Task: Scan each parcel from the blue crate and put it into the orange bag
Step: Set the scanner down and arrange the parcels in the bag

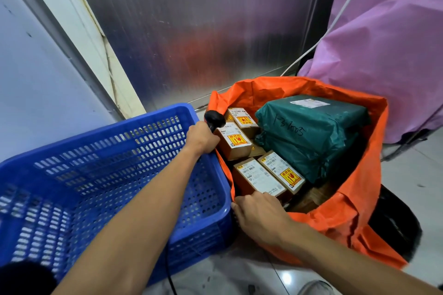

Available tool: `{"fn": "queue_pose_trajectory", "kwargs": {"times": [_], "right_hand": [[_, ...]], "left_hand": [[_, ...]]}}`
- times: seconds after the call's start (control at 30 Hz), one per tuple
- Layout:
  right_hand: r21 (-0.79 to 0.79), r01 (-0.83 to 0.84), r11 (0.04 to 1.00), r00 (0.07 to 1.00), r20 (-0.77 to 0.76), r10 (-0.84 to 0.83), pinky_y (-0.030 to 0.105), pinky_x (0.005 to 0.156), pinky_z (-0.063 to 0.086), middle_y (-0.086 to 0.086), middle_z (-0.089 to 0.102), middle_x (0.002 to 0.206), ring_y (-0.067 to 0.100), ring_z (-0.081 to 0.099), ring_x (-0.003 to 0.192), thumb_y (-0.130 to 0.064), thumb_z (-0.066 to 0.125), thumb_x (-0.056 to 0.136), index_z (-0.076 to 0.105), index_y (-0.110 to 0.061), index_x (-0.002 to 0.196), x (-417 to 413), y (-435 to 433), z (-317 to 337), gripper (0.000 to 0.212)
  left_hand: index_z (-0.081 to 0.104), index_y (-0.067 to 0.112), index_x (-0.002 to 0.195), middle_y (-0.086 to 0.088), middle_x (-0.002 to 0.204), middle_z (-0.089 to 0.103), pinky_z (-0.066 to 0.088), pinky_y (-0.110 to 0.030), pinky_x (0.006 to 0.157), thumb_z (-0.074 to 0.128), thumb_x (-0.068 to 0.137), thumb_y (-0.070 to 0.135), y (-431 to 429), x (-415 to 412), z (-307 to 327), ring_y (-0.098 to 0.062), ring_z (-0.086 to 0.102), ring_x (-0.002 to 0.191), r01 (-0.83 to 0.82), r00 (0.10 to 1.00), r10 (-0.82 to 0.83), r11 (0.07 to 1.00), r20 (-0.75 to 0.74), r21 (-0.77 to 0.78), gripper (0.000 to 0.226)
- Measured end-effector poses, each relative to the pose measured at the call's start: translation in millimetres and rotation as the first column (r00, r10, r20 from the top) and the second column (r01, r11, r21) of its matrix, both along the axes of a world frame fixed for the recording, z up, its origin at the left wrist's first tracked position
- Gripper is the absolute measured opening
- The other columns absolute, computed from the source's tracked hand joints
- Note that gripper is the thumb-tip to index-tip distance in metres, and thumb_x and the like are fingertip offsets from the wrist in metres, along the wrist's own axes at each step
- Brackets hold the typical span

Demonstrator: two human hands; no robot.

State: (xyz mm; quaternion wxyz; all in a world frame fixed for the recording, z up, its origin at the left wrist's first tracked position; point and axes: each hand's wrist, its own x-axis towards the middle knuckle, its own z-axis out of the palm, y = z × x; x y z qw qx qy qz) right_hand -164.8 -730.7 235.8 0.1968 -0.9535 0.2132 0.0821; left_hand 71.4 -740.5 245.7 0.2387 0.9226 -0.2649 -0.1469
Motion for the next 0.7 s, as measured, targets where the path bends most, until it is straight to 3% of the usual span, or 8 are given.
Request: {"fn": "queue_pose_trajectory", "kwargs": {"times": [0.1,0.2,0.4,0.53,0.7], "right_hand": [[0.02,0.018,1.0,1.0,-0.009,-0.018,0.043,0.087,0.046,0.017,0.069,0.108,0.04,0.062,0.103,-0.039,0.033,0.109,0.065,-0.014,0.102,1.2,3.7,2.3,0.041],[0.077,0.063,0.995,0.997,-0.038,-0.061,0.046,0.09,0.047,0.02,0.067,0.112,0.042,0.06,0.108,-0.033,0.037,0.106,0.065,-0.01,0.101,3.9,4.8,3.8,0.036],[0.198,0.056,0.979,0.977,-0.214,-0.012,0.043,0.092,0.044,0.019,0.059,0.131,0.041,0.055,0.121,-0.026,0.042,0.101,0.055,-0.014,0.12,6.7,-3.8,10.9,0.026],[0.108,-0.065,0.992,0.907,-0.408,0.104,0.041,0.099,0.046,0.019,0.057,0.138,0.039,0.056,0.125,-0.036,0.048,0.103,0.055,-0.011,0.134,-6.4,-11.5,18.8,0.041],[-0.009,-0.119,0.993,0.822,-0.562,0.094,0.04,0.099,0.048,0.016,0.06,0.138,0.036,0.06,0.125,-0.032,0.05,0.102,0.056,-0.009,0.139,-23.3,-20.9,22.7,0.044]], "left_hand": [[0.058,0.01,0.074,-0.008,0.077,0.065,0.05,-0.034,0.064,0.071,0.084,0.015,5.5,2.4,4.1,-0.031,0.069,0.084,0.023,0.999,-0.025,0.997,-0.023,-0.075,0.017],[0.063,0.008,0.077,-0.013,0.077,0.072,0.063,-0.044,0.071,0.074,0.078,0.014,14.0,4.8,3.5,-0.031,0.073,0.074,0.016,0.999,-0.022,0.981,-0.03,-0.192,0.012],[0.068,0.006,0.09,-0.016,0.092,0.072,0.057,-0.04,0.08,0.077,0.079,0.019,18.6,1.3,-5.5,-0.035,0.069,0.091,-0.003,0.999,0.008,0.989,0.037,-0.151,0.019],[0.066,0.006,0.087,-0.013,0.086,0.07,0.058,-0.041,0.076,0.075,0.081,0.018,16.4,-2.6,-9.2,-0.033,0.069,0.086,-0.02,1.0,0.023,0.987,0.015,-0.16,0.016],[0.067,0.006,0.087,-0.013,0.085,0.07,0.056,-0.038,0.072,0.073,0.082,0.019,14.2,-1.6,-14.4,-0.033,0.069,0.085,-0.067,0.998,0.062,0.98,-0.033,-0.189,0.015]]}}
